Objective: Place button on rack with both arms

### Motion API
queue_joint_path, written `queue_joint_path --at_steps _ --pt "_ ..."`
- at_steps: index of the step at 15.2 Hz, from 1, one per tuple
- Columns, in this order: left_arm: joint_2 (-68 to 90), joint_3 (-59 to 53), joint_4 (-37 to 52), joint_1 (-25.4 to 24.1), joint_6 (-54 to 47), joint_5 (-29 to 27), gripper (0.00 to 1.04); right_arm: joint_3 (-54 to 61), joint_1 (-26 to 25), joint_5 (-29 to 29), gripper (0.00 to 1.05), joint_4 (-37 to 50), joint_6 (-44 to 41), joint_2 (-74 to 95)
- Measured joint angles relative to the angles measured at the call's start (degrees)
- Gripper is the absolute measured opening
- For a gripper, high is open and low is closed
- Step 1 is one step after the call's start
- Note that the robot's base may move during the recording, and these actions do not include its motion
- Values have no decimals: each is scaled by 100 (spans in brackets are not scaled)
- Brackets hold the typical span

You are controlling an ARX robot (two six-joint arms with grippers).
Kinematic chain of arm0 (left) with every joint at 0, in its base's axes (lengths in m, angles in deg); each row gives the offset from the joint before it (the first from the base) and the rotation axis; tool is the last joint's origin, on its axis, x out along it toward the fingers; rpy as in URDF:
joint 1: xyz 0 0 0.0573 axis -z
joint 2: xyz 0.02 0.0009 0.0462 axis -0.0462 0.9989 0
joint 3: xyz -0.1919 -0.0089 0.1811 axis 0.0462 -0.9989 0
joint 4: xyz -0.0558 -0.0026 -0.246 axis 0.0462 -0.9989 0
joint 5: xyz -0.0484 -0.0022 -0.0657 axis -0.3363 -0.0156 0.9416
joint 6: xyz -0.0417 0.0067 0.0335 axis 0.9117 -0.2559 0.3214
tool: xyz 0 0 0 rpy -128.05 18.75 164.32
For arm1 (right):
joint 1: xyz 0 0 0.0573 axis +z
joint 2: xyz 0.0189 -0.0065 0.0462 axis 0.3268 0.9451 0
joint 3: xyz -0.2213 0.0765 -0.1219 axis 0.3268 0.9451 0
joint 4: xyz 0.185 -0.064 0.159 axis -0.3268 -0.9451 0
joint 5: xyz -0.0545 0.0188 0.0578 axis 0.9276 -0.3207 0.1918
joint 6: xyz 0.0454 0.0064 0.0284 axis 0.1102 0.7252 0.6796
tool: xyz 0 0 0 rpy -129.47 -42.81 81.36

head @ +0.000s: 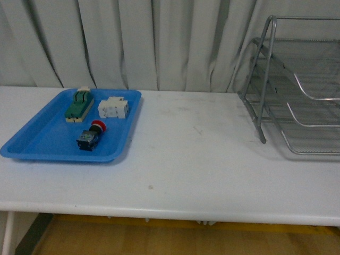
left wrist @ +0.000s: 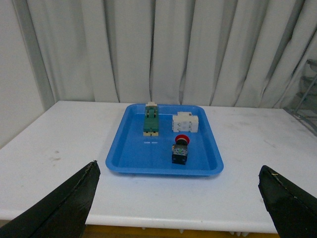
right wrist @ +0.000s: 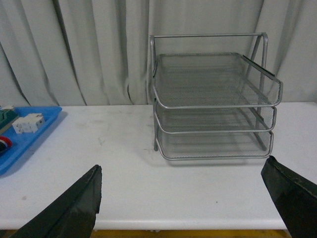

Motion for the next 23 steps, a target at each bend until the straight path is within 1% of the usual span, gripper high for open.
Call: queue_joint_path --at_steps 23 --pt "0 0 0 0 0 0 98 0 0 0 98 0 0 0"
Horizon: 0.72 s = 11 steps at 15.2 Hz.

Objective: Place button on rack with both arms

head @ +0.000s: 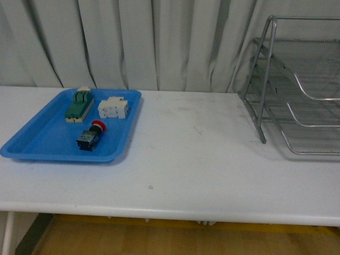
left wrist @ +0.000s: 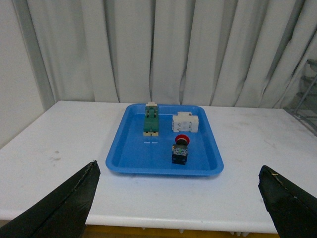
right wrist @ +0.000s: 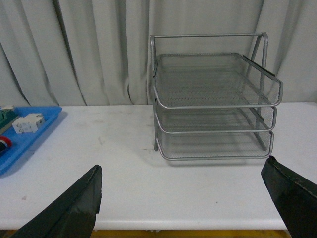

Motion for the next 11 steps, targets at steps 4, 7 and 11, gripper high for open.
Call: queue_joint_path --at_steps 4,7,11 --pt "0 0 0 0 0 0 98 0 0 0 98 0 0 0" --pt "0 0 0 0 0 0 98 0 0 0 98 0 0 0" --pt "0 0 0 0 0 -2 98 0 0 0 98 0 0 0"
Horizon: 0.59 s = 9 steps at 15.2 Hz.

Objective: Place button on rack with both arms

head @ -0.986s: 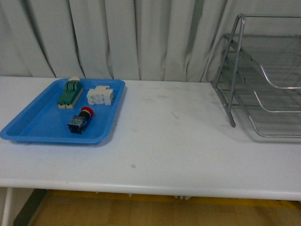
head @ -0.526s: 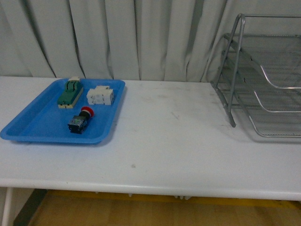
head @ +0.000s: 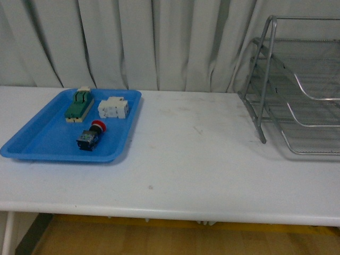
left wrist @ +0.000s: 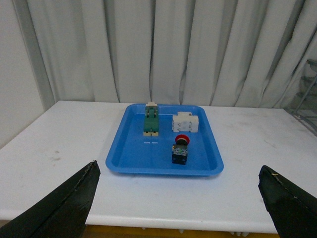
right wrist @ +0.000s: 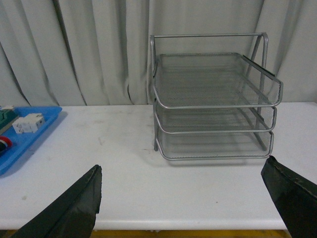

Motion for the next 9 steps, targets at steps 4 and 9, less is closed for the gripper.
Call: queue_joint_path --at_steps 4,9 --pt "0 0 -2 0 0 2 98 -380 -529 -577 98 1899 1266 2190" --pt "0 0 0 0 0 2 98 -2345 -2400 -1744 98 5241 2715 6435"
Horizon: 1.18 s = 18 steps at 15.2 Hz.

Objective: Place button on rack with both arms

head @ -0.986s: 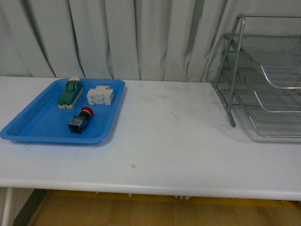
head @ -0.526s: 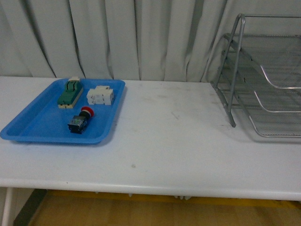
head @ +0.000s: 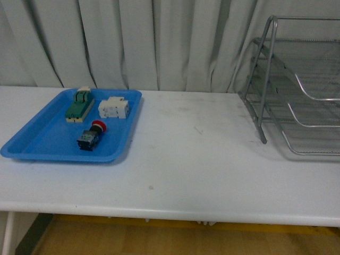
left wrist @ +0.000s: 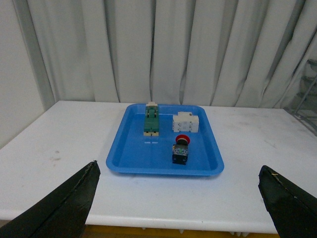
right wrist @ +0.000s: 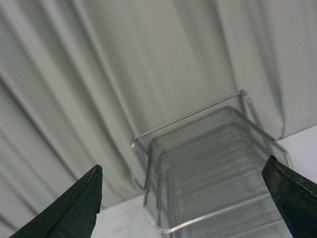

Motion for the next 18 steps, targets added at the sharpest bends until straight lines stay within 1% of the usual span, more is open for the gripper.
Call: queue_joint_path --at_steps 1,3,4,6,9,12,15,18 --pt "0 0 -2 0 0 0 98 -402 -328 -90 98 214 511 699" --pt "0 0 0 0 0 -2 98 -1193 -1012 -289 98 636 2046 2387" --pt "0 0 -2 0 0 0 98 -1305 -1224 -437 98 962 2837 3021" --pt "0 0 -2 0 0 0 98 -1338 -1320 -645 98 1259 3779 3847" --pt "0 0 -2 0 0 0 98 -1482 -1139 -831 98 1755 4393 4542" --pt "0 0 -2 0 0 0 98 -1552 -894 -946 98 2146 4634 5097" --pt "0 0 -4 0 0 0 98 -1683 -654 -981 98 2131 4946 5753" --pt "0 0 -2 0 0 0 98 -1823 -557 -973 98 2140 4992 5930"
